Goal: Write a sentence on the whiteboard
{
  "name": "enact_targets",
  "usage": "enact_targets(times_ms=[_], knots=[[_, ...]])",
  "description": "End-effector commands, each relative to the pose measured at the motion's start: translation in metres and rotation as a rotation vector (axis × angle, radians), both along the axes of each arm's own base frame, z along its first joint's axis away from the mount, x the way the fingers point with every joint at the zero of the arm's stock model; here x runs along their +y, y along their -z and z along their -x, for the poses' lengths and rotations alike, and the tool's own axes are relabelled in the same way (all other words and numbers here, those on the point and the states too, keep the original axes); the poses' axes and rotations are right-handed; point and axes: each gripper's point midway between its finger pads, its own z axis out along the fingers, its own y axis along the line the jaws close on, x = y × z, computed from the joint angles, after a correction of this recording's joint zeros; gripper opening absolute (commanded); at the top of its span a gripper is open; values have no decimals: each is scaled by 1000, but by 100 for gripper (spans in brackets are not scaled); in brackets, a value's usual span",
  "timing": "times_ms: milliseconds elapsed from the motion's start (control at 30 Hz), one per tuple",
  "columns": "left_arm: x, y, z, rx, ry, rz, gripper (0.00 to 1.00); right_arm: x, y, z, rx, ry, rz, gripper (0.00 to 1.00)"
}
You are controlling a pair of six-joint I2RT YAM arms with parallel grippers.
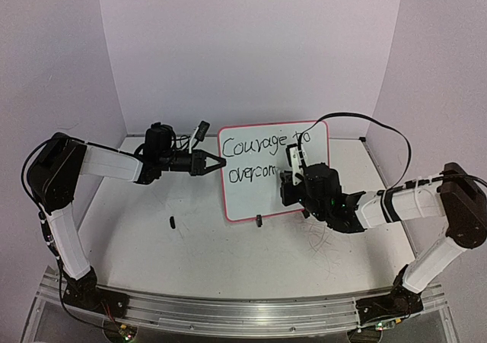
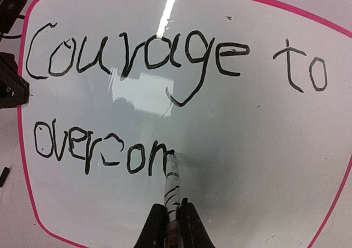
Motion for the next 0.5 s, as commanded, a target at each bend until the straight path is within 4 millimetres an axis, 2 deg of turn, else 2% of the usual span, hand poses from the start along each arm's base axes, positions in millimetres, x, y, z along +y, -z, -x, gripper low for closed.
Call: enact_targets(times_ms=[0,467], knots=[[-9,-26,12,-81,69,38,0,-8,-15,-13,-32,70,-18,0],[-9,-25,12,-78,69,37,0,-8,10,6,45,0,9,0]])
